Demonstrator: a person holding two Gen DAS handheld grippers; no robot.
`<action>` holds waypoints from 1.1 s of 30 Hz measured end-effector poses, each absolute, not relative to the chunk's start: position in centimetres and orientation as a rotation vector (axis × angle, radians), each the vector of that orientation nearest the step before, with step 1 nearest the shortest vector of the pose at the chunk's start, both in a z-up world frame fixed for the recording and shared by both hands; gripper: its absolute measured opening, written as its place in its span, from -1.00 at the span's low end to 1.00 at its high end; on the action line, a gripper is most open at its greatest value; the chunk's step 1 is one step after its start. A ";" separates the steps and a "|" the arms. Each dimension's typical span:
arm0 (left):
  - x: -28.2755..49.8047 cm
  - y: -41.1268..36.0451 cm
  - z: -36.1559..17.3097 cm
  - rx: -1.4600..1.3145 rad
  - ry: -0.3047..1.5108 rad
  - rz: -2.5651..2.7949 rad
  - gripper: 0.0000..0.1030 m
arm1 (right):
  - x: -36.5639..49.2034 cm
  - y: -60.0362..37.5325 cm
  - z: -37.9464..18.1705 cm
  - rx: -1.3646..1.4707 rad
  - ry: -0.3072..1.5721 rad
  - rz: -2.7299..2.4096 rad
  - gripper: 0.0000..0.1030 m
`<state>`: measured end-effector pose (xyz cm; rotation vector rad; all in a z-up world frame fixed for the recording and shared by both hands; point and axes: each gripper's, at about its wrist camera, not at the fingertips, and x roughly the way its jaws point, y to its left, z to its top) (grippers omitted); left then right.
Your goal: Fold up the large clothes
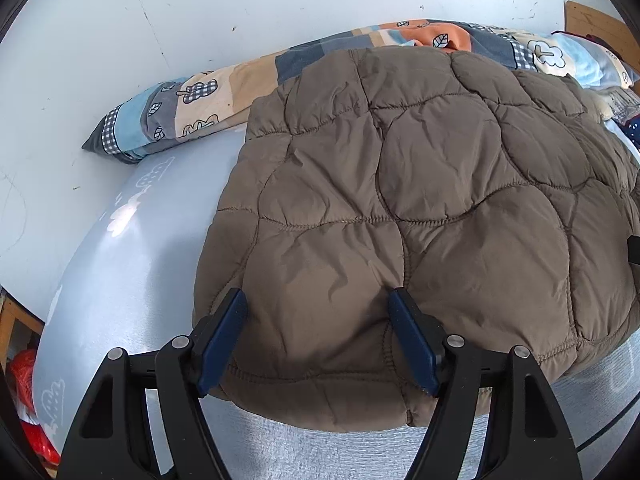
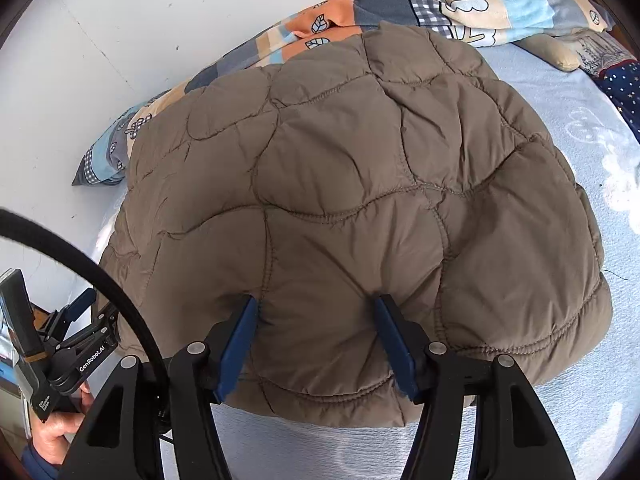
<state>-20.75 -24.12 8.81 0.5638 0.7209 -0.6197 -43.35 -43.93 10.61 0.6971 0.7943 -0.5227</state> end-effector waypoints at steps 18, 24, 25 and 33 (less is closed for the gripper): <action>-11.5 -17.1 10.0 0.200 0.991 -0.654 0.44 | -55.7 -50.9 14.0 1.017 0.499 -0.592 0.35; -7.0 -14.6 8.5 -0.003 1.172 -0.728 0.44 | -60.3 -53.6 12.1 1.107 0.491 -0.662 0.49; -6.7 -14.5 8.4 -0.014 1.184 -0.738 0.44 | -60.7 -53.8 11.7 1.112 0.499 -0.670 0.49; -3.4 -15.8 7.1 -0.086 1.273 -0.850 0.43 | -61.7 -55.9 9.0 1.104 0.566 -0.606 0.55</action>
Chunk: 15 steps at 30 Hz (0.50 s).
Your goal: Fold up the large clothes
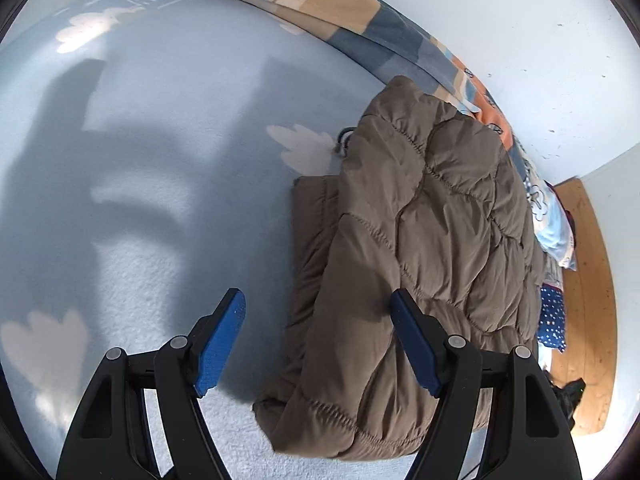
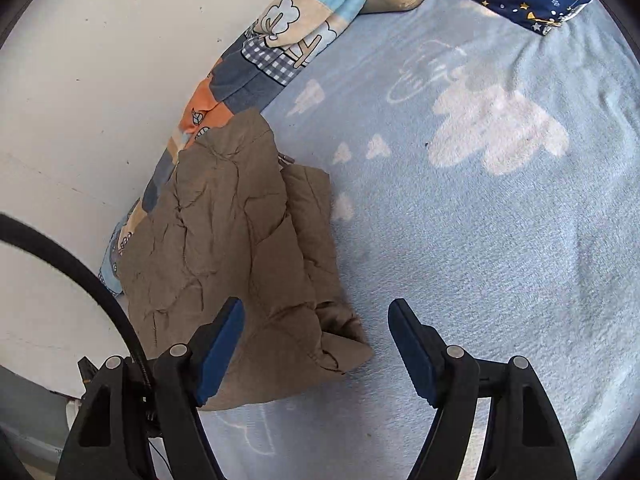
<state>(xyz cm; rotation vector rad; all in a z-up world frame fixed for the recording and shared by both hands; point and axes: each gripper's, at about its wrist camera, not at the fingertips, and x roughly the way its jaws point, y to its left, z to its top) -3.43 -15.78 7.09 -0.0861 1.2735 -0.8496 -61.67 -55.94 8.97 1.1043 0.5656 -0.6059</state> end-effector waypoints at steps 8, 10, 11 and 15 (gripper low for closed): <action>-0.5 -18.1 5.5 -0.032 1.281 -0.914 0.43 | -59.5 -57.6 7.4 1.116 0.577 -0.555 0.56; 0.0 -18.9 5.2 -0.012 1.284 -0.942 0.43 | -59.1 -57.9 7.5 1.110 0.566 -0.548 0.56; 0.0 -19.6 5.0 0.016 1.278 -0.959 0.43 | -58.9 -58.0 7.6 1.106 0.562 -0.545 0.56; -0.6 -22.6 4.0 0.204 1.276 -0.962 0.44 | -58.1 -58.2 7.6 1.097 0.565 -0.546 0.56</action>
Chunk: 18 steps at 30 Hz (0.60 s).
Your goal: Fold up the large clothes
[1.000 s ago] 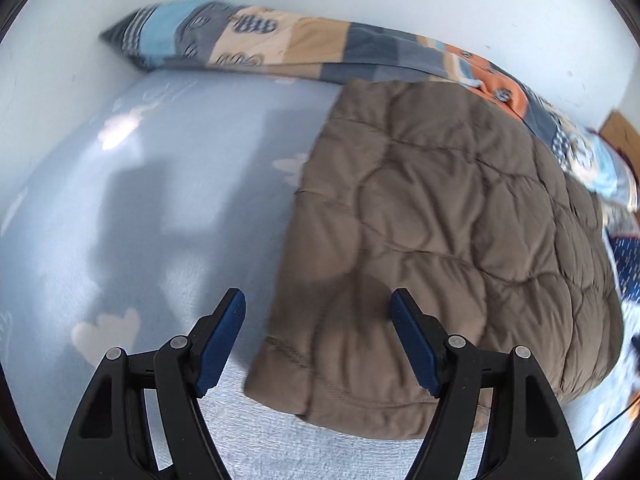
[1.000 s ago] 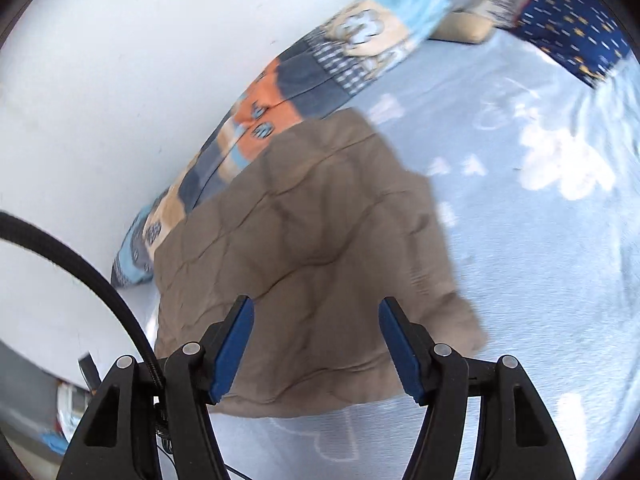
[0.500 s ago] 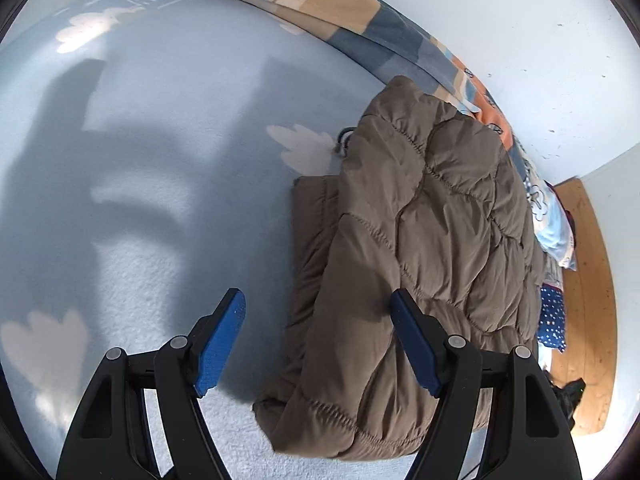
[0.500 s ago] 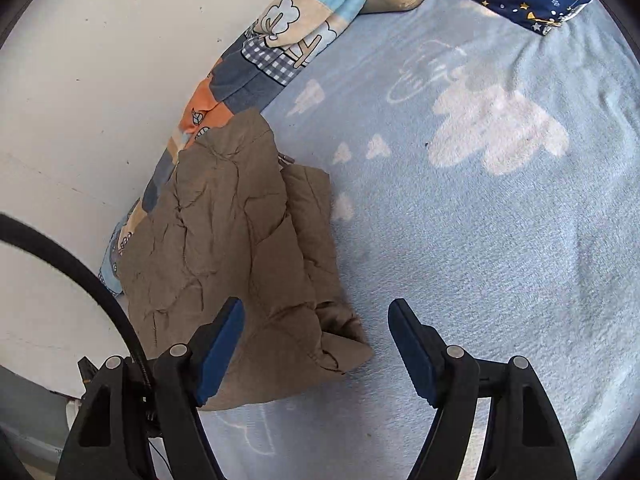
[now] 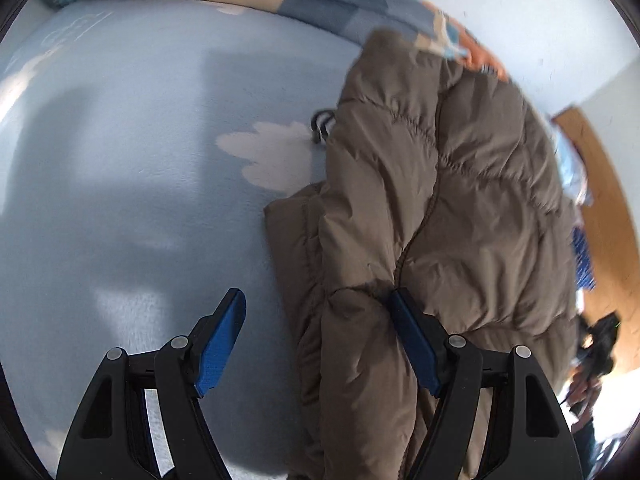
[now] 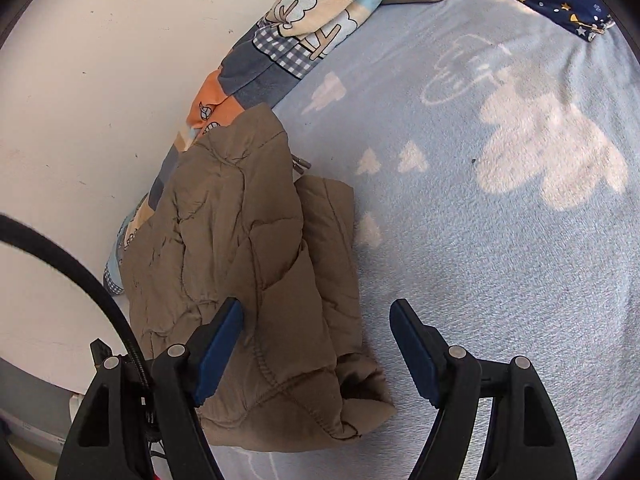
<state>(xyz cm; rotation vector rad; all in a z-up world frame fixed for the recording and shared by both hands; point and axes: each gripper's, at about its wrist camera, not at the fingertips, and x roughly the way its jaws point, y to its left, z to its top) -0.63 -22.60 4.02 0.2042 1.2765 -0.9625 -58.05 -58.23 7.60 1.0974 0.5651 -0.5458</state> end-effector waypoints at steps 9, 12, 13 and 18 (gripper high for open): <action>-0.3 -25.3 2.7 0.274 1.349 -0.994 0.44 | -56.9 -57.7 7.6 1.062 0.594 -0.523 0.56; 0.8 -25.4 2.2 0.221 1.391 -1.016 0.45 | -56.5 -57.8 7.5 1.048 0.604 -0.515 0.57; 1.1 -25.3 2.0 0.204 1.401 -1.023 0.47 | -56.3 -57.8 7.5 1.040 0.608 -0.507 0.57; 2.4 -25.3 1.5 0.179 1.429 -1.050 0.50 | -55.1 -59.8 7.1 1.026 0.636 -0.469 0.62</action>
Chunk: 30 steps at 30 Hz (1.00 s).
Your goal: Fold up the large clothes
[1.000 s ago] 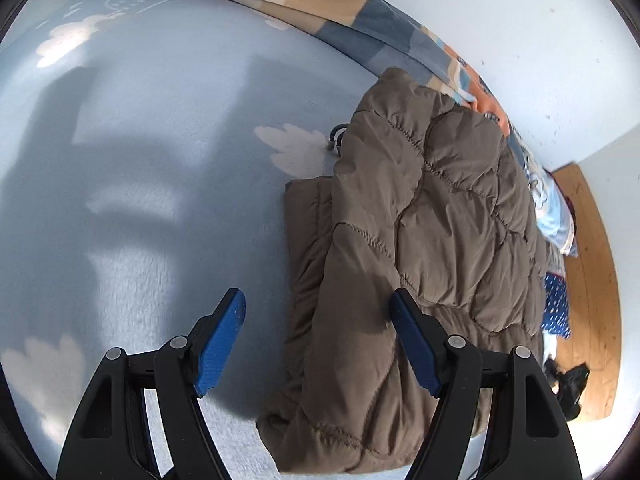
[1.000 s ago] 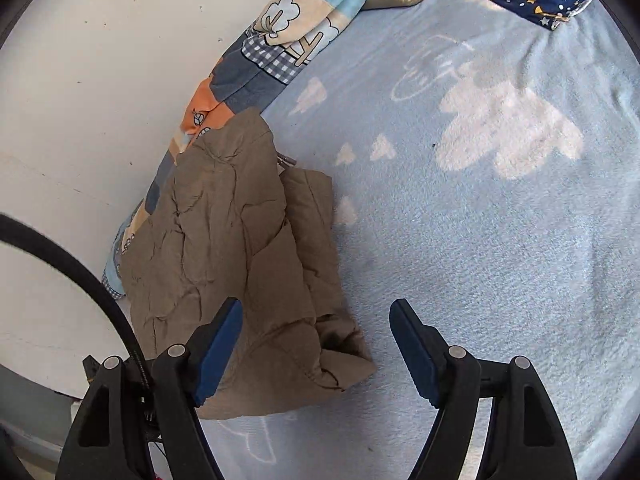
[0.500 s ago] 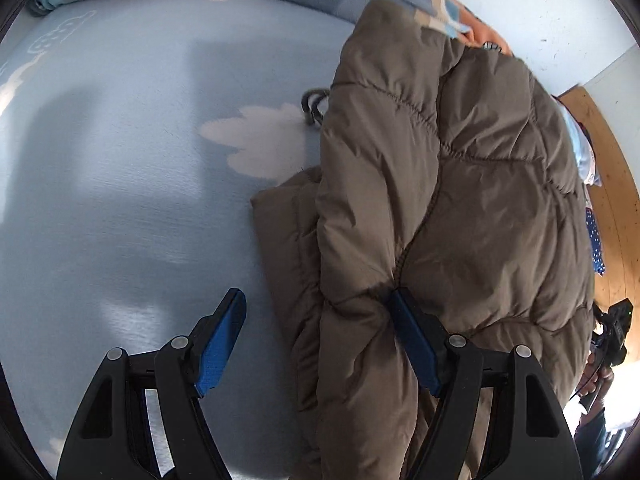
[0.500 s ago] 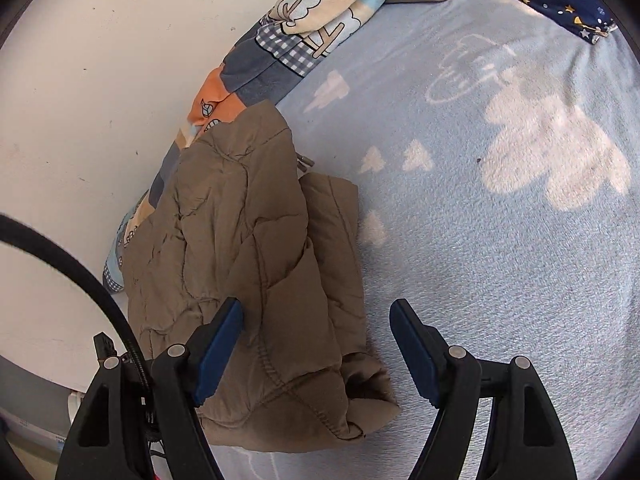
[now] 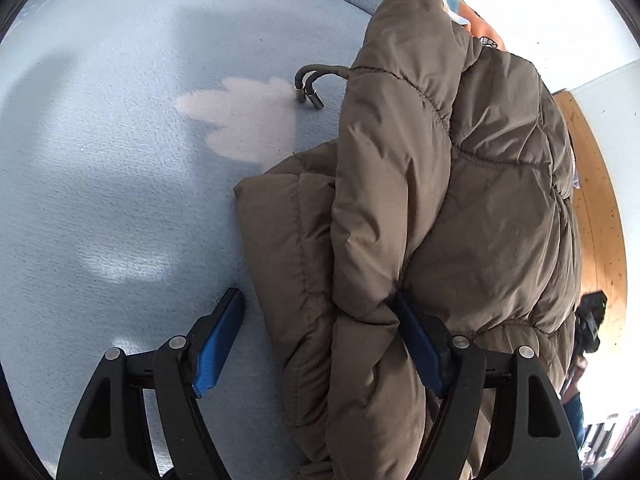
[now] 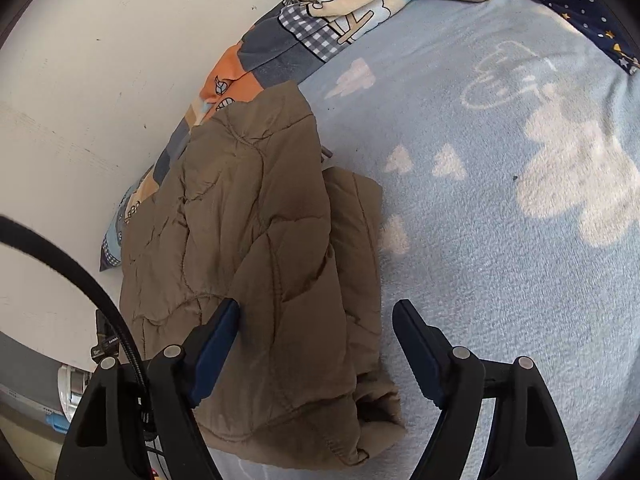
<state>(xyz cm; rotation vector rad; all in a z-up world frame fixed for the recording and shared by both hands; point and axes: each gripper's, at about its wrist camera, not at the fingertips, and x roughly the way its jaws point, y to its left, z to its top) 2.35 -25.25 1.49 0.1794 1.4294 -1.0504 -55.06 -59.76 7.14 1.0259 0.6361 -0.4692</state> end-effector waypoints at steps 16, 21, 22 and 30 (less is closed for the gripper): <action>8.3 -30.3 0.7 0.265 1.486 -1.222 0.50 | -44.6 -65.6 2.4 0.970 0.793 -0.084 0.92; 7.7 -31.3 0.8 0.281 1.426 -1.234 0.40 | -41.8 -64.6 3.2 0.870 0.836 -0.062 0.41; 7.8 -31.3 1.0 0.276 1.412 -1.241 0.33 | -42.0 -64.0 3.7 0.839 0.828 -0.073 0.28; 6.4 -32.5 3.7 0.354 1.305 -1.186 -0.33 | -43.1 -59.2 8.6 0.563 0.808 -0.290 -0.24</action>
